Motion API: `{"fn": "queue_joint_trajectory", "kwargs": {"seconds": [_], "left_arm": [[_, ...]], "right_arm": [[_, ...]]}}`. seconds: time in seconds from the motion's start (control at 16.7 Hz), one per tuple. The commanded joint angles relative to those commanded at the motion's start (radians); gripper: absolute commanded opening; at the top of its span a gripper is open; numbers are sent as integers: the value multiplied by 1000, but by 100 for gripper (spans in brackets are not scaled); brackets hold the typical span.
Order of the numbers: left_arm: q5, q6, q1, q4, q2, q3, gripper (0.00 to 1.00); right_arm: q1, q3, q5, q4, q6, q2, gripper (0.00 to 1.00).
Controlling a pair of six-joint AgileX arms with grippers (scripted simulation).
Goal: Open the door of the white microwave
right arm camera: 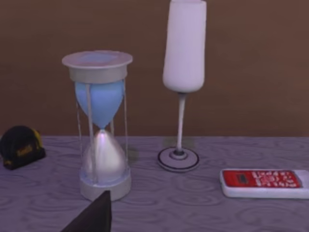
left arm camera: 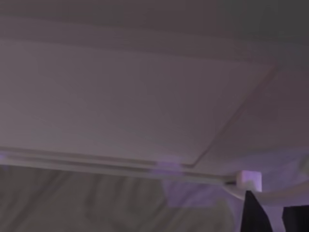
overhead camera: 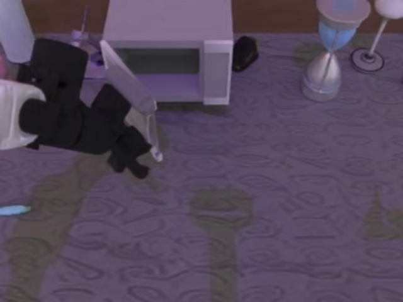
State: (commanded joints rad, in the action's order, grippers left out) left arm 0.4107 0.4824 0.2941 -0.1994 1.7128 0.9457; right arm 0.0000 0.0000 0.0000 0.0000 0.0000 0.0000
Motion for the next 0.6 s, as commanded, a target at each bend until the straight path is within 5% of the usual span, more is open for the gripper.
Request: {"fn": "queue_joint_trajectory", "kwargs": {"seconds": [0.6], "left_arm": [[16, 30, -15, -15, 0, 0, 0]], "right_arm": [[0, 0, 0, 0, 0, 0, 100]]}}
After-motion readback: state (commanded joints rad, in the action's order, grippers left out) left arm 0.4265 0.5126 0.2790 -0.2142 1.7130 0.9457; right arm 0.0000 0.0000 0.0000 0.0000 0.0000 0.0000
